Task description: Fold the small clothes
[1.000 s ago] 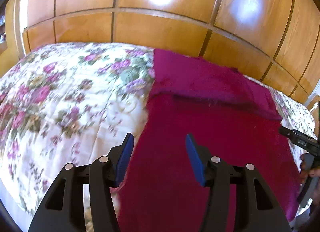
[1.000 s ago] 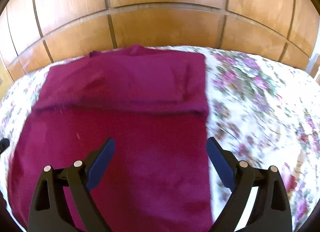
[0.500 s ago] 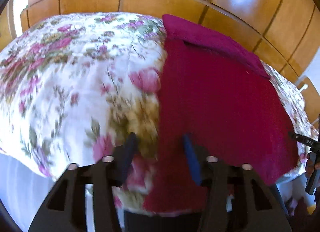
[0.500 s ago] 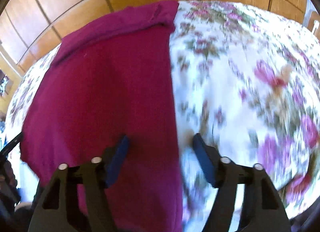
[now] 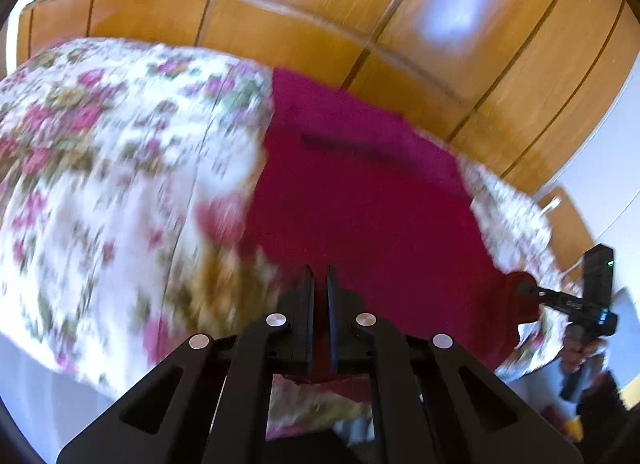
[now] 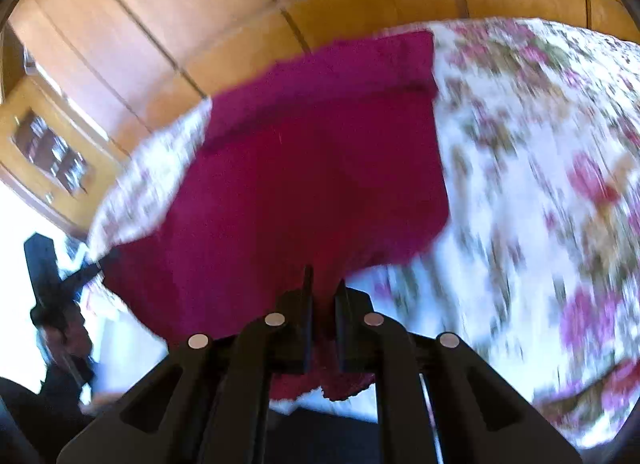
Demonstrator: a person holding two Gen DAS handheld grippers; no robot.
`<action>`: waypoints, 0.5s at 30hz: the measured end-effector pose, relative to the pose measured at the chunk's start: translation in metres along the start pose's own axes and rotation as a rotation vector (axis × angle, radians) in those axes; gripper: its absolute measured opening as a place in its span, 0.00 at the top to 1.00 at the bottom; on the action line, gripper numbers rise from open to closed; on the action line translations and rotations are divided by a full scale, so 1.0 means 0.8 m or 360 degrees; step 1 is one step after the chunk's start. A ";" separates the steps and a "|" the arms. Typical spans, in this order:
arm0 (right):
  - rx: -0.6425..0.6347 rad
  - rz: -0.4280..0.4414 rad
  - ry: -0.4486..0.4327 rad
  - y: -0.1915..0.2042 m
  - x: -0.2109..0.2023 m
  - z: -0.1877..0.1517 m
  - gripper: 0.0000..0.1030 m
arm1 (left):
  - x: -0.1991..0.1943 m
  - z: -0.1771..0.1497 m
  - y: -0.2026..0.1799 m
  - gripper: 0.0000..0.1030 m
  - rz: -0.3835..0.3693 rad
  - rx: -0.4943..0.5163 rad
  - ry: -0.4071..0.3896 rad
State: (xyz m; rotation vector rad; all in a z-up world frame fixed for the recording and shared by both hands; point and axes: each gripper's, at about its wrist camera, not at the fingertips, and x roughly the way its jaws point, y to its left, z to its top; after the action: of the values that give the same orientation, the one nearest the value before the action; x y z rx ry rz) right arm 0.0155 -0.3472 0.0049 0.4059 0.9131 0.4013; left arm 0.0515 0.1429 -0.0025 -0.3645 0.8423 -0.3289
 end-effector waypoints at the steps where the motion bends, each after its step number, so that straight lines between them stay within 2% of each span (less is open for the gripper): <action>1: 0.0013 0.0012 -0.0030 -0.002 0.002 0.016 0.93 | 0.005 0.014 -0.002 0.96 -0.0013 0.0000 -0.0023; 6: 0.0118 -0.0062 -0.0105 -0.027 0.035 0.082 0.93 | 0.048 0.073 -0.006 0.96 0.0010 -0.0023 -0.0057; 10: 0.0207 -0.0134 -0.0094 -0.048 0.058 0.102 0.92 | 0.098 0.117 0.009 0.96 0.0033 -0.0109 -0.0013; 12: 0.0221 -0.0159 -0.0079 -0.061 0.069 0.116 0.87 | 0.120 0.136 0.019 0.95 0.0056 -0.0189 0.0016; 13: 0.0227 -0.0176 -0.0083 -0.063 0.072 0.119 0.82 | 0.130 0.143 0.025 0.92 0.0037 -0.0242 0.0042; 14: 0.0239 -0.0180 -0.0088 -0.066 0.075 0.124 0.64 | 0.140 0.154 0.035 0.76 0.0008 -0.0325 0.0060; 15: 0.0266 -0.0149 -0.0103 -0.071 0.076 0.129 0.48 | 0.142 0.157 0.042 0.54 -0.0003 -0.0368 0.0054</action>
State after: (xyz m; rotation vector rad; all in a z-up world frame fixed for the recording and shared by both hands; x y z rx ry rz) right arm 0.1422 -0.3822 -0.0078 0.5242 0.9019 0.2252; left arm 0.2238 0.1476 -0.0150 -0.5763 0.9163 -0.2401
